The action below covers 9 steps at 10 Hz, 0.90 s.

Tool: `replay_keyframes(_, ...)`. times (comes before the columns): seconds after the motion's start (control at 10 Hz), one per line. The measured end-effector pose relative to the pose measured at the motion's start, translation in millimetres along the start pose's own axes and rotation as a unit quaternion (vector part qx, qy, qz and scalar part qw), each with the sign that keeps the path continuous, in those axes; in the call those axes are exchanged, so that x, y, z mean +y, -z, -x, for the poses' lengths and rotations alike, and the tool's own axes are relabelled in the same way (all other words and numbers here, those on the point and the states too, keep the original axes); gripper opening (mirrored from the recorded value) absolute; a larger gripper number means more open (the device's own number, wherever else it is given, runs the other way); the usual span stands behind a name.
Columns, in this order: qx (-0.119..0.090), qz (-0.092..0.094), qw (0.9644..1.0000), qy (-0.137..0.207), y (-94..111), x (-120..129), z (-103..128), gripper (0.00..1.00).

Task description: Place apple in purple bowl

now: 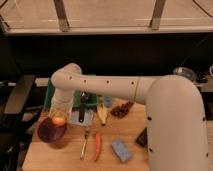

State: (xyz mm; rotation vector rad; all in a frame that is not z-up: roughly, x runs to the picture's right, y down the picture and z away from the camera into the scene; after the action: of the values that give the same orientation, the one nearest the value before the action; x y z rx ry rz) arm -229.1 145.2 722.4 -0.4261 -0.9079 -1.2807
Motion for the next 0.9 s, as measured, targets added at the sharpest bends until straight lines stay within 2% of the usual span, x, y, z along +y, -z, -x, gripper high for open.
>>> replay_keyframes(0.2, -0.023, -0.003, 0.9997, 0.001, -14, -2, 8, 0.74)
replay_keyframes(0.3, -0.029, -0.004, 0.9996, 0.001, -17, -4, 10, 0.79)
replay_keyframes(0.7, -0.052, -0.016, 0.9984, -0.011, -37, -5, 11, 0.80)
replay_keyframes(0.9, -0.056, -0.018, 0.9981, -0.019, -43, -5, 10, 0.80)
